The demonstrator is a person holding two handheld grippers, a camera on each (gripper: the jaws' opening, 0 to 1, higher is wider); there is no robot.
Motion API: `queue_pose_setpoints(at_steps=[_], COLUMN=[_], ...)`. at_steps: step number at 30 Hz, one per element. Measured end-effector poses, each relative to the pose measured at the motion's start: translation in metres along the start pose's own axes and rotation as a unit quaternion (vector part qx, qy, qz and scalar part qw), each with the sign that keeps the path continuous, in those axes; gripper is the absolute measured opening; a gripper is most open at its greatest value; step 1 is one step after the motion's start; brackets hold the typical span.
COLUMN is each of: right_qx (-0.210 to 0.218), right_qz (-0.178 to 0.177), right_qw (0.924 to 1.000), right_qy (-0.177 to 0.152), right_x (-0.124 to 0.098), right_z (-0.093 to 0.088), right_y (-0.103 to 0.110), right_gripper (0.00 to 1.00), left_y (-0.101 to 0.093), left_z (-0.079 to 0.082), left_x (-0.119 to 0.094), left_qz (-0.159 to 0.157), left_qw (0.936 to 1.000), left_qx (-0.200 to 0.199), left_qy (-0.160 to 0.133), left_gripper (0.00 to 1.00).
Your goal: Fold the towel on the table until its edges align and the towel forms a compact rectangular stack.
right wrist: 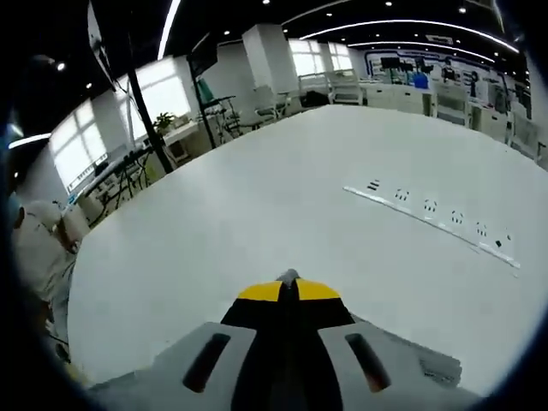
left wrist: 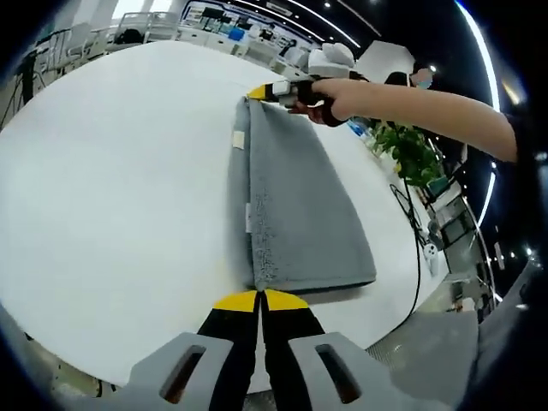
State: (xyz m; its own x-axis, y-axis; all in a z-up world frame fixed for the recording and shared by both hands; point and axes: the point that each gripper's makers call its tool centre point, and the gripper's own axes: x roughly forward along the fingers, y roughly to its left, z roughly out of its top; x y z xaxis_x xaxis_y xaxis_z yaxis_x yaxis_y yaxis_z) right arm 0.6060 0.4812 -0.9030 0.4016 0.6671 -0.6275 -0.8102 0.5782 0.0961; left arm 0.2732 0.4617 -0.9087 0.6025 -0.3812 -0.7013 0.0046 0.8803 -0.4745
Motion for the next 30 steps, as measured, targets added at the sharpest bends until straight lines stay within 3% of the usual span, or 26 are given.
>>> queue_pose_setpoints(at_steps=[1, 5, 11, 14, 16, 22, 24, 30], right_qx=[0.003, 0.005, -0.006, -0.040, -0.041, -0.023, -0.029, -0.017], right_qz=[0.003, 0.001, 0.017, 0.019, 0.019, 0.013, 0.003, -0.010], right_qw=[1.0000, 1.0000, 0.9998, 0.9988, 0.9989, 0.9995, 0.9996, 0.9998], right_qy=[-0.007, -0.005, -0.006, -0.022, -0.013, -0.015, 0.005, 0.005], right_x=[0.003, 0.012, 0.011, 0.004, -0.002, -0.019, -0.031, -0.058], right_z=[0.003, 0.005, 0.007, 0.012, 0.008, -0.001, -0.013, -0.030], right_y=[0.004, 0.003, 0.004, 0.005, 0.007, -0.004, -0.010, -0.024], right_gripper=[0.02, 0.03, 0.06, 0.20, 0.26, 0.29, 0.30, 0.33], left_y=[0.001, 0.005, 0.005, 0.002, -0.002, -0.012, -0.008, 0.001], left_z=[-0.001, -0.002, -0.003, -0.003, -0.006, 0.010, 0.016, 0.034], left_x=[0.001, 0.004, 0.007, 0.004, 0.003, -0.007, -0.009, -0.005], left_qz=[-0.003, -0.003, 0.001, -0.005, -0.020, -0.033, -0.021, -0.011], left_qw=[0.9998, 0.9995, 0.9997, 1.0000, 0.9994, 0.9994, 0.9996, 0.9993], left_qx=[-0.019, -0.031, -0.023, -0.001, 0.020, 0.012, 0.018, 0.030], left_qy=[-0.002, -0.004, 0.005, 0.008, 0.022, -0.003, -0.010, -0.020], left_gripper=[0.01, 0.01, 0.01, 0.02, 0.02, 0.24, 0.27, 0.39])
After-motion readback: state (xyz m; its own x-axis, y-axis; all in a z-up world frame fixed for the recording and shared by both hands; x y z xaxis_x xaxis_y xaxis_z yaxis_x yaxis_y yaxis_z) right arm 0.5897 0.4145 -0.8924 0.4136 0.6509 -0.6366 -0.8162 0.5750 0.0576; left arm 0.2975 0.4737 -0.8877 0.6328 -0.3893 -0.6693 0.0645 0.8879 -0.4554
